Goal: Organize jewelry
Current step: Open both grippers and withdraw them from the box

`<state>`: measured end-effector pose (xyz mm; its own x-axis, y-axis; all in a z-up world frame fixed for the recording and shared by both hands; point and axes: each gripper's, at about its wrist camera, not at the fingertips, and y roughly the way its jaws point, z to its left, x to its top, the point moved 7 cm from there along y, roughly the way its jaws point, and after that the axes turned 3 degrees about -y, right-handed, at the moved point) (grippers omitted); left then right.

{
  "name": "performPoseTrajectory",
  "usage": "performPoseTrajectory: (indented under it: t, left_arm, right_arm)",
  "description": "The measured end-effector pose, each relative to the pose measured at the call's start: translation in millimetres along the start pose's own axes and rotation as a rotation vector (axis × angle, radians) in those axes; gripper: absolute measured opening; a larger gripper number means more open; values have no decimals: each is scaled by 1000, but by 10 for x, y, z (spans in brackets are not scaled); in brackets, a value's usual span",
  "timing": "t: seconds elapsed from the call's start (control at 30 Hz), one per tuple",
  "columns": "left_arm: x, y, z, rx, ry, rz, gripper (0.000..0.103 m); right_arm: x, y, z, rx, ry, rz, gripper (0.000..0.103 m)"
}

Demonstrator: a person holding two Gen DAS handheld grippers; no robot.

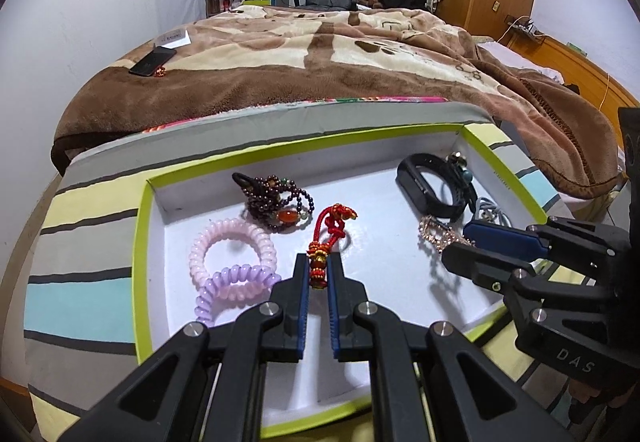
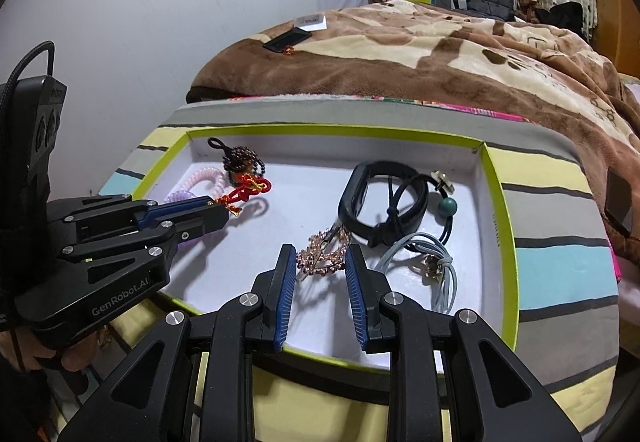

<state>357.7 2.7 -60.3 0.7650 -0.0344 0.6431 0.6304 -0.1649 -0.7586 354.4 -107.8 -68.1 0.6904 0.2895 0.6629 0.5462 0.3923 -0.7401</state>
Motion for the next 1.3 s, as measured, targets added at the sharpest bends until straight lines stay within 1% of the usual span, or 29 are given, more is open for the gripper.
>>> performPoseTrajectory:
  t: [0.13, 0.37, 0.4, 0.5, 0.63, 0.73, 0.87, 1.03, 1.3]
  left_arm:
    - [-7, 48, 0, 1, -1, 13, 9]
    - [-12, 50, -11, -1, 1, 12, 10]
    - [-7, 56, -12, -1, 0, 12, 11]
    - [-6, 48, -13, -4, -1, 10, 21]
    - [-9, 2, -29, -9, -7, -1, 23]
    - [-22, -43, -22, -14, -15, -6, 23]
    - [-48, -174, -12, -16, -26, -28, 23]
    - [-95, -433, 2, -20, -41, -79, 23]
    - [-307, -953, -39, -11, -71, -174, 23]
  right_arm:
    - [-21, 52, -30, -7, 10, 16, 26]
    - [-36, 85, -46, 4, 21, 28, 26]
    - [-32, 87, -48, 4, 22, 28, 26]
    - [-32, 81, -50, -2, 22, 30, 27]
    - [-27, 34, -49, -6, 21, 20, 28]
    - [-27, -11, -34, -4, 19, 11, 31]
    - [-17, -113, -12, -8, 11, -5, 31]
    - [-41, -355, 26, -5, 12, -48, 31]
    - [-288, -817, 139, -22, -4, -111, 31]
